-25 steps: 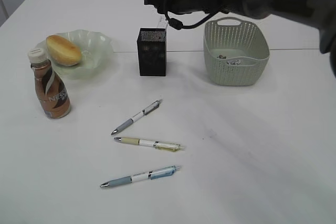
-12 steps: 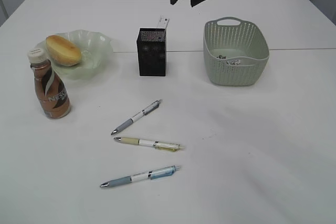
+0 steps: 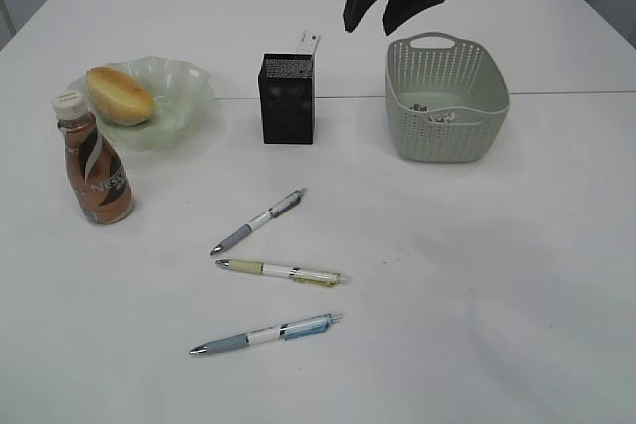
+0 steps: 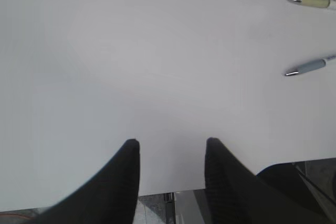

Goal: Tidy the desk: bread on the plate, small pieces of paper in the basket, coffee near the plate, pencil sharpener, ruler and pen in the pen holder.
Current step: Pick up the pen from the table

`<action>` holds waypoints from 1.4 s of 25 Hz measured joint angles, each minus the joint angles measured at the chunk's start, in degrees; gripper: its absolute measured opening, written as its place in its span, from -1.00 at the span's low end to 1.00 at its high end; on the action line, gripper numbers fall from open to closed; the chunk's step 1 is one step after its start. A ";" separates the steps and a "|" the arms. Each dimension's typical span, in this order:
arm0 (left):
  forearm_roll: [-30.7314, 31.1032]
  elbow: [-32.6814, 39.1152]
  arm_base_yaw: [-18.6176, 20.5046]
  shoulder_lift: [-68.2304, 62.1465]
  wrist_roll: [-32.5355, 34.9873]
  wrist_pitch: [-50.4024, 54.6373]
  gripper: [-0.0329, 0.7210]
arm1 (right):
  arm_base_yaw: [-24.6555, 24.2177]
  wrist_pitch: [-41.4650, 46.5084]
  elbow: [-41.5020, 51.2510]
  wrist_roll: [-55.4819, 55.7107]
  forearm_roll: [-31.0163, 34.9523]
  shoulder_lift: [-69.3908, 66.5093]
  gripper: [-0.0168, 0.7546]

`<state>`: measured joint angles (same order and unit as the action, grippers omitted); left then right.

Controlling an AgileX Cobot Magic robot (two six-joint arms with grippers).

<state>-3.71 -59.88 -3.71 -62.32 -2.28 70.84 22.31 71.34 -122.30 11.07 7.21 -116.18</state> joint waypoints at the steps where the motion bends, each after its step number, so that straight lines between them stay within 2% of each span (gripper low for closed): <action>1: -1.02 0.00 0.00 -0.25 0.89 0.05 -0.10 | 0.00 0.11 0.00 0.00 0.60 0.00 -0.13; 9: -5.15 -1.16 -1.09 -6.45 6.26 0.05 -0.10 | 0.00 0.15 0.00 0.00 1.24 0.81 -0.19; 15: -4.10 -11.29 -8.84 -12.72 7.27 0.05 -0.10 | -1.09 0.15 0.31 0.00 1.70 1.17 -0.20; 18: -3.68 -16.33 -11.95 -16.50 7.27 0.05 -0.10 | -3.20 0.19 2.04 0.00 1.70 2.81 -0.20; 23: -2.22 -23.45 -15.01 -23.27 7.67 0.05 -0.10 | -9.68 0.19 8.68 0.00 1.58 7.21 -0.20; 28: 1.33 -27.99 -17.30 -29.49 10.09 0.05 -0.10 | -15.34 0.19 16.47 -0.69 -3.29 12.21 -0.20; 35: 1.94 -29.03 -19.31 -37.40 11.21 -0.45 -0.10 | -16.28 0.07 29.05 -1.04 -8.82 17.59 -0.20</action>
<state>-1.76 -88.91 -23.02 -99.72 8.93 70.39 6.03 71.41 -93.24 10.03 -1.61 -98.59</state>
